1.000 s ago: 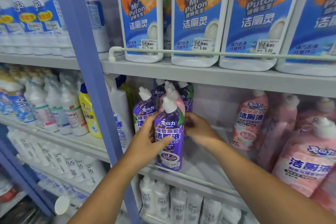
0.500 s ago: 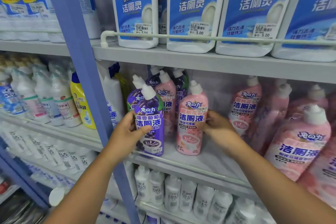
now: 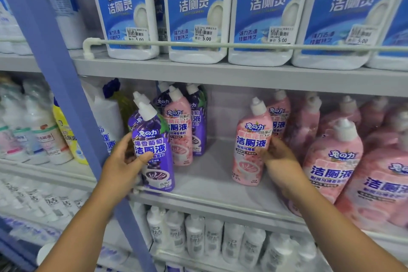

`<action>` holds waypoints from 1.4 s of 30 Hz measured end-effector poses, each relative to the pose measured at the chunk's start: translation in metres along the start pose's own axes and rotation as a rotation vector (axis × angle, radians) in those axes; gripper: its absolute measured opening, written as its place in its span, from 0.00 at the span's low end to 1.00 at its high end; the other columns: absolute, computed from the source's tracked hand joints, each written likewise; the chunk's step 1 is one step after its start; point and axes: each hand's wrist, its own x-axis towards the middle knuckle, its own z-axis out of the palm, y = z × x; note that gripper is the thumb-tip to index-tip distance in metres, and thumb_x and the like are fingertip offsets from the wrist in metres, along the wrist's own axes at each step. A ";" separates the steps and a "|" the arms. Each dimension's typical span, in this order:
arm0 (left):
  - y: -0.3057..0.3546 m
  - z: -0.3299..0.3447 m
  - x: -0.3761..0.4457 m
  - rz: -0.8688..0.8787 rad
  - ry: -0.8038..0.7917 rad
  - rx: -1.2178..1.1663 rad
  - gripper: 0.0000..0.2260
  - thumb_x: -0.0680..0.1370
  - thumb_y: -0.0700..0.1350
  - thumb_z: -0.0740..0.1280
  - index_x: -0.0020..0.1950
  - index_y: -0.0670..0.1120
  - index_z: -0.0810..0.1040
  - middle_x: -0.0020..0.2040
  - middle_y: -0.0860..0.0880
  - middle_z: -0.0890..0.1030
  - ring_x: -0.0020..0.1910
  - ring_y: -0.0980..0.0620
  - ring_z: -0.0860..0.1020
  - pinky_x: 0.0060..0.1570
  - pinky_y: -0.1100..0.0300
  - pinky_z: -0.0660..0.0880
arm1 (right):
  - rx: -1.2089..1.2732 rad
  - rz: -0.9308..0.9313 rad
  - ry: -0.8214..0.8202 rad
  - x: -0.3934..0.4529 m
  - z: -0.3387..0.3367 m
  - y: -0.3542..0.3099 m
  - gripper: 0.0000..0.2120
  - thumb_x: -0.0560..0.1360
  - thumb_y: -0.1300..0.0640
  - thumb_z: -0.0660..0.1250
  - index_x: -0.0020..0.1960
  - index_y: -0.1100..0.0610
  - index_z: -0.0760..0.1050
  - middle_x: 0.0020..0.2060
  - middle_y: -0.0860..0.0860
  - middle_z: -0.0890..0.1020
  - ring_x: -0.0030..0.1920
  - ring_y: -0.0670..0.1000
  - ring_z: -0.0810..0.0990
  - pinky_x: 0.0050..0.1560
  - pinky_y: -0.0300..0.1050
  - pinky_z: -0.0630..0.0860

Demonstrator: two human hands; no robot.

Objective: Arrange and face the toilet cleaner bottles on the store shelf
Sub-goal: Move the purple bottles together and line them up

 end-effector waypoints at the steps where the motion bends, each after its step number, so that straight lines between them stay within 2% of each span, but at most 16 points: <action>1: 0.000 0.000 -0.001 -0.002 0.015 -0.003 0.25 0.76 0.38 0.72 0.71 0.52 0.71 0.60 0.51 0.83 0.56 0.58 0.82 0.52 0.60 0.79 | -0.011 -0.005 0.012 0.000 -0.001 0.000 0.16 0.80 0.67 0.65 0.58 0.47 0.78 0.47 0.40 0.87 0.46 0.38 0.85 0.45 0.35 0.80; 4: -0.002 0.004 -0.006 0.045 0.056 0.020 0.24 0.77 0.36 0.71 0.71 0.48 0.71 0.59 0.51 0.82 0.53 0.62 0.82 0.46 0.70 0.78 | -0.052 -0.017 0.014 -0.004 -0.001 0.002 0.15 0.81 0.62 0.65 0.62 0.45 0.77 0.54 0.43 0.86 0.53 0.43 0.85 0.53 0.47 0.81; 6: -0.005 0.008 -0.011 0.094 0.091 0.055 0.24 0.77 0.37 0.71 0.71 0.48 0.71 0.59 0.51 0.81 0.55 0.61 0.81 0.47 0.72 0.77 | -0.098 -0.026 0.031 -0.009 0.000 0.002 0.15 0.80 0.59 0.67 0.63 0.44 0.76 0.56 0.45 0.85 0.55 0.47 0.85 0.57 0.52 0.80; 9: -0.005 0.015 -0.022 0.166 0.197 0.166 0.27 0.75 0.39 0.73 0.72 0.50 0.69 0.65 0.48 0.76 0.60 0.57 0.79 0.54 0.71 0.75 | -0.255 -0.040 0.065 -0.026 0.003 -0.005 0.16 0.77 0.60 0.70 0.61 0.46 0.75 0.53 0.47 0.85 0.54 0.51 0.84 0.57 0.50 0.78; 12: -0.005 0.022 -0.039 0.400 0.366 0.648 0.30 0.75 0.45 0.75 0.74 0.45 0.68 0.72 0.41 0.66 0.72 0.43 0.68 0.66 0.52 0.71 | -0.522 0.072 0.046 -0.060 0.005 -0.006 0.18 0.74 0.57 0.72 0.62 0.50 0.73 0.51 0.53 0.79 0.54 0.53 0.78 0.56 0.45 0.71; 13: -0.007 0.024 -0.043 0.517 0.365 0.780 0.27 0.76 0.46 0.73 0.73 0.44 0.70 0.73 0.40 0.66 0.73 0.40 0.66 0.68 0.46 0.69 | -0.598 0.102 0.022 -0.073 0.008 -0.004 0.19 0.74 0.56 0.72 0.63 0.52 0.73 0.53 0.54 0.76 0.55 0.54 0.77 0.58 0.45 0.71; 15: -0.014 0.029 -0.049 0.626 0.277 0.867 0.23 0.75 0.48 0.71 0.69 0.45 0.75 0.73 0.41 0.68 0.72 0.38 0.67 0.67 0.43 0.68 | -0.643 0.071 -0.084 -0.091 0.021 -0.004 0.22 0.74 0.54 0.72 0.67 0.53 0.74 0.57 0.52 0.74 0.57 0.53 0.77 0.63 0.47 0.73; 17: -0.022 0.034 -0.053 0.622 0.207 0.867 0.21 0.74 0.48 0.70 0.66 0.46 0.79 0.70 0.42 0.72 0.68 0.39 0.70 0.63 0.43 0.71 | -0.673 -0.025 -0.208 -0.091 0.043 -0.003 0.24 0.76 0.52 0.69 0.71 0.52 0.72 0.63 0.49 0.73 0.63 0.50 0.75 0.68 0.47 0.72; 19: -0.027 0.037 -0.058 0.605 0.185 0.872 0.19 0.74 0.48 0.70 0.64 0.48 0.80 0.67 0.44 0.74 0.65 0.40 0.72 0.59 0.45 0.73 | -0.730 -0.109 -0.278 -0.077 0.070 -0.008 0.26 0.77 0.50 0.67 0.74 0.53 0.68 0.67 0.49 0.72 0.68 0.50 0.72 0.68 0.42 0.68; 23: -0.033 0.038 -0.065 0.589 0.113 0.910 0.20 0.74 0.49 0.70 0.67 0.50 0.78 0.65 0.47 0.75 0.63 0.44 0.74 0.55 0.47 0.76 | -0.805 -0.253 -0.277 -0.033 0.127 -0.014 0.27 0.77 0.49 0.66 0.74 0.50 0.65 0.68 0.53 0.72 0.66 0.55 0.75 0.63 0.47 0.75; 26: -0.041 0.044 -0.066 0.622 0.038 0.965 0.21 0.75 0.50 0.71 0.68 0.51 0.78 0.67 0.47 0.75 0.65 0.42 0.74 0.55 0.46 0.77 | -0.782 -0.199 -0.270 0.002 0.161 -0.006 0.32 0.73 0.49 0.68 0.74 0.49 0.62 0.69 0.54 0.72 0.65 0.57 0.76 0.62 0.54 0.77; 29: -0.047 0.047 -0.066 0.632 -0.010 0.952 0.21 0.75 0.51 0.70 0.68 0.52 0.77 0.68 0.48 0.75 0.66 0.44 0.74 0.55 0.48 0.76 | -0.492 -0.056 -0.172 0.026 0.182 -0.001 0.23 0.68 0.45 0.69 0.61 0.45 0.69 0.57 0.49 0.81 0.54 0.53 0.83 0.54 0.54 0.81; 31: -0.048 0.046 -0.066 0.621 -0.019 0.913 0.21 0.75 0.52 0.69 0.68 0.52 0.77 0.68 0.49 0.75 0.66 0.46 0.72 0.54 0.50 0.77 | -0.357 0.025 -0.123 0.031 0.191 0.001 0.18 0.69 0.47 0.71 0.56 0.47 0.71 0.51 0.49 0.83 0.47 0.51 0.84 0.50 0.53 0.82; 35: -0.051 0.041 -0.065 0.608 -0.045 0.822 0.19 0.75 0.52 0.65 0.66 0.52 0.78 0.65 0.51 0.75 0.62 0.47 0.75 0.51 0.51 0.79 | -0.335 0.016 -0.100 0.031 0.192 0.002 0.16 0.69 0.52 0.68 0.56 0.49 0.76 0.54 0.50 0.81 0.50 0.53 0.83 0.55 0.54 0.81; 40: -0.053 0.017 -0.065 0.391 0.135 0.514 0.10 0.78 0.49 0.68 0.59 0.51 0.79 0.56 0.56 0.75 0.53 0.53 0.78 0.52 0.50 0.79 | -0.403 -0.049 -0.094 0.009 0.169 -0.001 0.16 0.73 0.61 0.71 0.60 0.56 0.79 0.53 0.47 0.76 0.53 0.50 0.80 0.54 0.41 0.76; 42: -0.051 0.014 -0.059 0.277 0.217 0.441 0.17 0.74 0.46 0.75 0.59 0.48 0.75 0.55 0.53 0.72 0.51 0.51 0.77 0.52 0.49 0.78 | -0.430 -0.075 -0.096 -0.004 0.153 0.000 0.17 0.73 0.60 0.73 0.61 0.57 0.78 0.52 0.47 0.74 0.49 0.47 0.77 0.53 0.39 0.74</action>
